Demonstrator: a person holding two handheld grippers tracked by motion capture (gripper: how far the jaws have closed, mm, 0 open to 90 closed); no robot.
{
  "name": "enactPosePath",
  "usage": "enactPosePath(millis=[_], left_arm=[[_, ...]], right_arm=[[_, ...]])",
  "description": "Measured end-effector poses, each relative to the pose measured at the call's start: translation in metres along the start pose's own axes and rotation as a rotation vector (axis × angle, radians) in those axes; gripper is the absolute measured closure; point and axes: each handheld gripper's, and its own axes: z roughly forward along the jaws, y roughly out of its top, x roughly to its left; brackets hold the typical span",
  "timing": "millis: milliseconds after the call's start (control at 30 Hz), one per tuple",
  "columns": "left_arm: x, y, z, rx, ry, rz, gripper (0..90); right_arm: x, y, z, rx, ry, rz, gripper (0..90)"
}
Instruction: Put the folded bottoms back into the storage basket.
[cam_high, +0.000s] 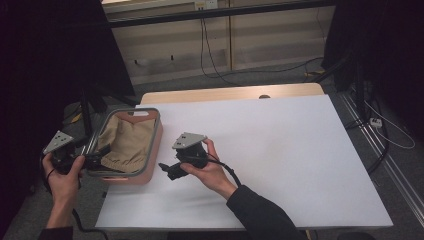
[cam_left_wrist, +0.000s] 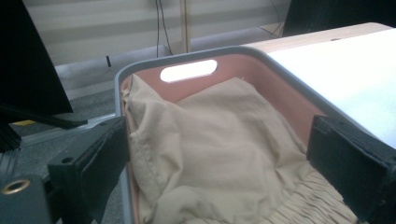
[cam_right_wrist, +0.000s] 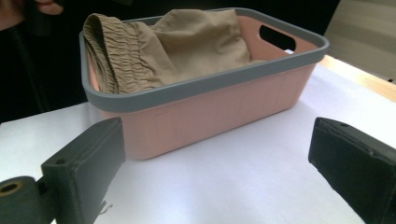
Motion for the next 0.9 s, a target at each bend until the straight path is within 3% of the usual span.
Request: enactPosePath(millis=[100,167,233,367,467,700,900], left_arm=[[-0.006,-0.001,-0.005,0.001,-0.003,0.013,5.7],[-0.012,-0.004,-0.006,0.015,0.028,0.035,5.2],[-0.017,-0.007,-0.005,0.04,0.007,0.048,5.6],[-0.024,-0.013,-0.01,0.015,-0.007,0.017,4.8],[-0.031,-0.016,-0.015,-0.01,-0.029,0.017,3.9],[-0.044,-0.023,-0.022,0.011,-0.021,0.031,4.6],[-0.055,-0.031,-0.024,0.007,-0.048,0.012,5.2]], right_arm=[[-0.002,-0.002,-0.004,-0.002,-0.008,-0.003,3.9],[-0.002,-0.004,-0.007,0.001,-0.029,-0.006,3.2],[-0.003,-0.005,-0.01,-0.006,-0.028,-0.002,3.4],[-0.003,-0.009,-0.016,-0.002,-0.034,-0.006,3.8],[-0.003,-0.012,-0.02,-0.003,-0.04,-0.006,3.8],[-0.003,-0.017,-0.031,-0.009,-0.052,-0.002,4.1],[-0.006,-0.024,-0.041,-0.008,-0.072,0.003,3.5]])
